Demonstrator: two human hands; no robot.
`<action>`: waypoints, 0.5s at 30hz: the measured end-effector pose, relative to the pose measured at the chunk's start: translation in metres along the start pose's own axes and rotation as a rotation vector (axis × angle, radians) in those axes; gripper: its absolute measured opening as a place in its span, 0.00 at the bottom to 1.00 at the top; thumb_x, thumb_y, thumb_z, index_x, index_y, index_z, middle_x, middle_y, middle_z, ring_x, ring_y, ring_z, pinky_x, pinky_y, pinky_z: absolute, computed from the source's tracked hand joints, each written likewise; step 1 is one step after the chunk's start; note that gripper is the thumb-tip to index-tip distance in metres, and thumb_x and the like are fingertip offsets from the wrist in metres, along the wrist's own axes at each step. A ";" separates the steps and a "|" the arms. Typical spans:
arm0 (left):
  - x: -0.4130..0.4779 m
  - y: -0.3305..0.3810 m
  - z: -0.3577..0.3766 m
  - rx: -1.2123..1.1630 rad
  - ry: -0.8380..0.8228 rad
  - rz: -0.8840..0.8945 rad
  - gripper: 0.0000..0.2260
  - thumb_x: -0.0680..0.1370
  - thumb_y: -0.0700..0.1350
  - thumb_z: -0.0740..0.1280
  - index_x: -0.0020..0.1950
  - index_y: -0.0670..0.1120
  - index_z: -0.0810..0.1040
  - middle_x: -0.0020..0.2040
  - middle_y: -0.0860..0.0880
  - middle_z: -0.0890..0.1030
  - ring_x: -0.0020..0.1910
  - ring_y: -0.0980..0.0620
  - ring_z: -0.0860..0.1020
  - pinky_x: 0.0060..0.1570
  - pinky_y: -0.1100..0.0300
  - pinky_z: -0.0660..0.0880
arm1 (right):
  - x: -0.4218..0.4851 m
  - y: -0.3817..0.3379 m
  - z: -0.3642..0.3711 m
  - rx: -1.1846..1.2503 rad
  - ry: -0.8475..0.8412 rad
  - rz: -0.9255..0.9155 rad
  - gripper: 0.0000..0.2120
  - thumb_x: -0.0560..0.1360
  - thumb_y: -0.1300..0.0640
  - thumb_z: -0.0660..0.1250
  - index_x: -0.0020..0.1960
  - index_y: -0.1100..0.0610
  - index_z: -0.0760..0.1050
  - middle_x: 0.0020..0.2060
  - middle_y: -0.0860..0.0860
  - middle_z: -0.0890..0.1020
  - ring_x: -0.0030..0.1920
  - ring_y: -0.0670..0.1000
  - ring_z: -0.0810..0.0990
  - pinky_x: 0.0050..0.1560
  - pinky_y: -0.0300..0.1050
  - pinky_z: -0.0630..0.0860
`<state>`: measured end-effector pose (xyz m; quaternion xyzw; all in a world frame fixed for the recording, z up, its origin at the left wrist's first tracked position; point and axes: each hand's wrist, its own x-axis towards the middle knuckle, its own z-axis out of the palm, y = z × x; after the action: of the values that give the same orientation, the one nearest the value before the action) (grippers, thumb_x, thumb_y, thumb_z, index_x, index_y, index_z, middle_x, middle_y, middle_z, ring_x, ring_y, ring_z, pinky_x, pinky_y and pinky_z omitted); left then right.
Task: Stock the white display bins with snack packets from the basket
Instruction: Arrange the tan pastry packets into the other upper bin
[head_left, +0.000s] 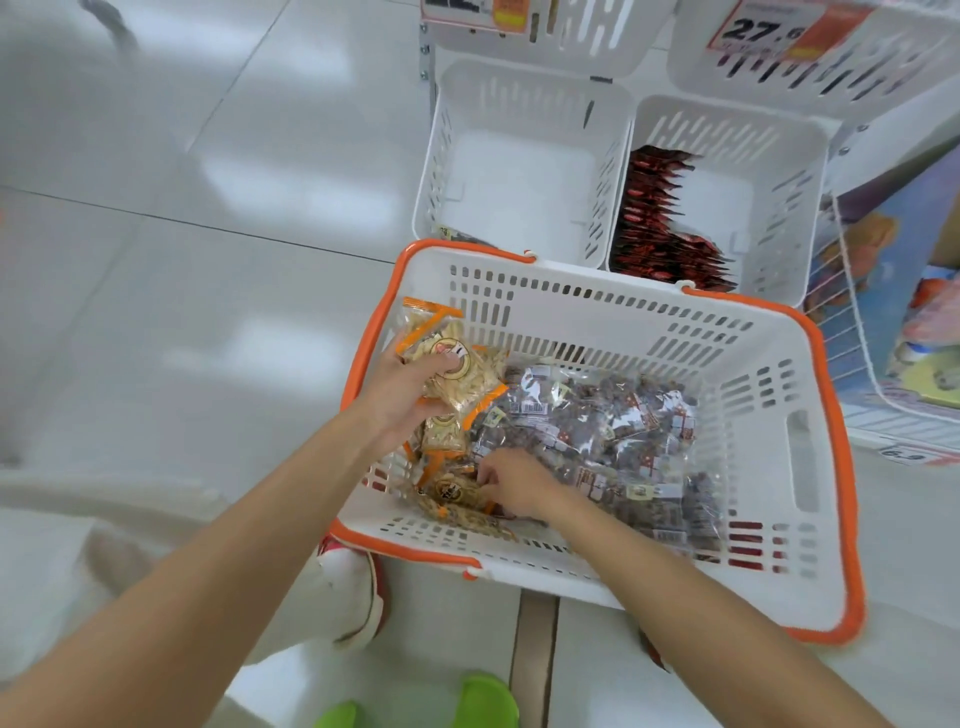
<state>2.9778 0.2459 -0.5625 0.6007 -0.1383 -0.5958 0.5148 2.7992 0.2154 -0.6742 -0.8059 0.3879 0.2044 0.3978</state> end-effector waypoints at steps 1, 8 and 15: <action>-0.001 0.001 -0.003 0.014 -0.004 0.004 0.27 0.74 0.38 0.72 0.71 0.51 0.69 0.60 0.47 0.81 0.54 0.49 0.82 0.48 0.47 0.80 | 0.002 0.001 -0.002 0.032 0.028 -0.001 0.08 0.79 0.60 0.65 0.53 0.60 0.81 0.51 0.57 0.83 0.49 0.55 0.81 0.49 0.45 0.76; -0.006 0.013 -0.001 0.091 0.007 0.119 0.13 0.79 0.52 0.65 0.64 0.56 0.73 0.56 0.53 0.83 0.55 0.49 0.82 0.52 0.46 0.79 | -0.026 0.006 -0.102 0.392 0.487 0.105 0.09 0.81 0.58 0.62 0.43 0.54 0.76 0.40 0.48 0.80 0.39 0.46 0.78 0.44 0.43 0.73; -0.018 0.029 0.023 0.030 -0.077 0.104 0.37 0.64 0.64 0.77 0.68 0.57 0.68 0.63 0.49 0.79 0.60 0.46 0.79 0.59 0.37 0.75 | -0.063 -0.055 -0.139 0.964 0.549 0.014 0.04 0.79 0.62 0.65 0.49 0.60 0.79 0.44 0.56 0.83 0.45 0.53 0.82 0.51 0.47 0.81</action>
<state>2.9670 0.2366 -0.5241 0.5772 -0.1978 -0.5888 0.5302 2.8065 0.1549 -0.5238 -0.5536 0.5324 -0.2110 0.6046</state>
